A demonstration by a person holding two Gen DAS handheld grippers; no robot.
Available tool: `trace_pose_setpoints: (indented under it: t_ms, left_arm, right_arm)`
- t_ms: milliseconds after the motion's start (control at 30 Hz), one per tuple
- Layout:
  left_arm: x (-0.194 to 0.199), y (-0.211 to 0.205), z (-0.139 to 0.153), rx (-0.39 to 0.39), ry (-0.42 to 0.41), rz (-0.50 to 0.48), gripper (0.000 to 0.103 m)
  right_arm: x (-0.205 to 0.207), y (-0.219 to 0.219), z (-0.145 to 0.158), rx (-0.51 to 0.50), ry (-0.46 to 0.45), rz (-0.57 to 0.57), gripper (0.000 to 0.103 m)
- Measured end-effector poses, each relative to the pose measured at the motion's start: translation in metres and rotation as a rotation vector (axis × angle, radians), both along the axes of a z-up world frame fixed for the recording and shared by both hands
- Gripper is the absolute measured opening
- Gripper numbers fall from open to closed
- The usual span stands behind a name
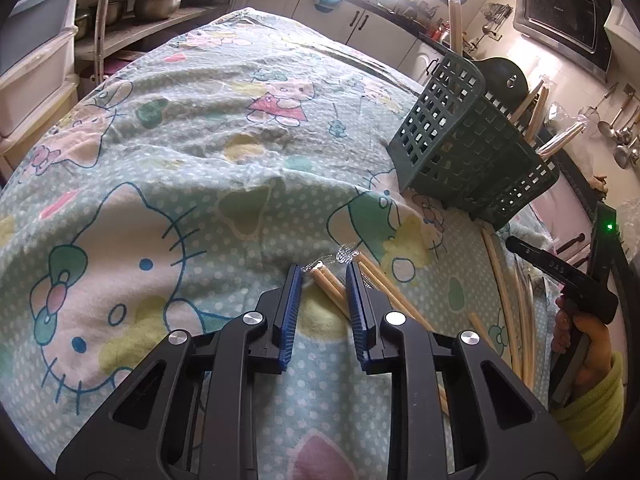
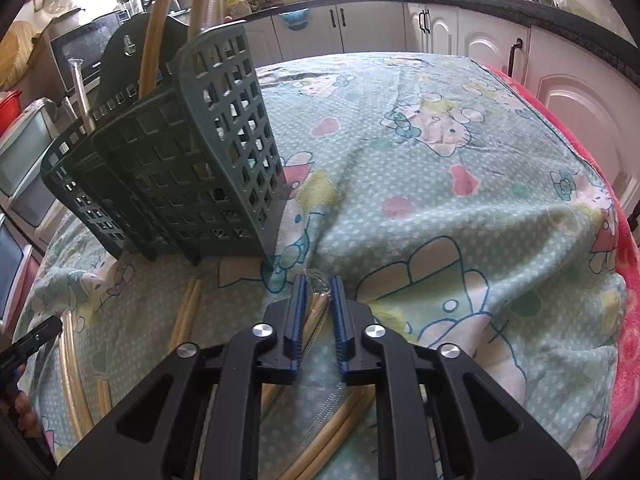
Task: Organize utensils
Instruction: 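Lower the left gripper onto a loose wooden chopstick and close on it, then lift the chopstick with the left gripper and carry it over the caddy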
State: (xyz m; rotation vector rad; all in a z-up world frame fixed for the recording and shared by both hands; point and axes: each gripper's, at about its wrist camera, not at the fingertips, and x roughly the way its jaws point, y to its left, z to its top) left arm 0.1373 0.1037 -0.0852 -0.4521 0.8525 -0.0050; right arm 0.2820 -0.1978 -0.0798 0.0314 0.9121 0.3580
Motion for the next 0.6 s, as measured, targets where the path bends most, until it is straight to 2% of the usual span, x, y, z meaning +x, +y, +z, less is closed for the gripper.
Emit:
trace_pose_setpoints:
  t_ms: [333, 500, 600]
  left_arm:
    - [0.009, 0.002, -0.002, -0.010, -0.002, -0.001, 0.017]
    - [0.014, 0.005, -0.002, -0.012, -0.006, 0.002, 0.008]
    - [0.016, 0.005, 0.001, -0.017, -0.010, -0.002, 0.006]
  right_arm:
    - [-0.015, 0.000, 0.017, 0.052, -0.048, -0.021, 0.007]
    - [-0.026, 0.000, 0.033, 0.082, -0.084, -0.020, 0.005]
    - [-0.032, 0.000, 0.046, 0.102, -0.115, -0.012, 0.005]
